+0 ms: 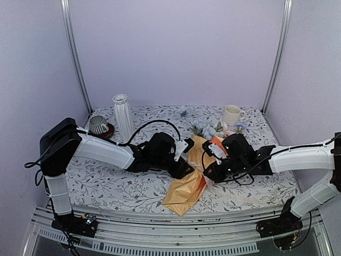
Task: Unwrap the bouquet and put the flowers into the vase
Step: Untie the half-tied ribbon from the folded wrapping paper.
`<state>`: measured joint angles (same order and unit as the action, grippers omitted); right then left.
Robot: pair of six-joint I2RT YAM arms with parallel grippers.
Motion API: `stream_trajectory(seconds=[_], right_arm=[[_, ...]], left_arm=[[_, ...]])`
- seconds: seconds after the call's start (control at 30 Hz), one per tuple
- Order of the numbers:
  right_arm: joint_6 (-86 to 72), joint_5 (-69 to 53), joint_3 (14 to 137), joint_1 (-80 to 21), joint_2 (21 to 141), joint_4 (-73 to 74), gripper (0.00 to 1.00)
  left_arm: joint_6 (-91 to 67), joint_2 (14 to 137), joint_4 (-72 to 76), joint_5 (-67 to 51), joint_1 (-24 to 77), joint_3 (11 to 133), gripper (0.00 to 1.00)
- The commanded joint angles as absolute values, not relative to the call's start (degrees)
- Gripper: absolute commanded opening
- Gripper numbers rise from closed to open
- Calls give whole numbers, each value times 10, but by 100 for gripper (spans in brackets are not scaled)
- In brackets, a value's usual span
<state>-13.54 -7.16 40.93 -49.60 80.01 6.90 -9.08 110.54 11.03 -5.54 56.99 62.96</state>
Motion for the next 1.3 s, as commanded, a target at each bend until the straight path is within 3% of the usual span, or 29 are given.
stream_trajectory(seconds=[0.0, 0.43, 1.27], right_arm=[[-138, -60, 407, -498, 789, 70, 3], [-150, -23, 361, -499, 678, 25, 3], [-156, -44, 362, -498, 704, 7, 3]], left_arm=[[-93, 1111, 109, -50, 575, 634, 61], [-87, 1100, 110, -37, 577, 630, 61], [-70, 1164, 99, -62, 583, 686, 59]])
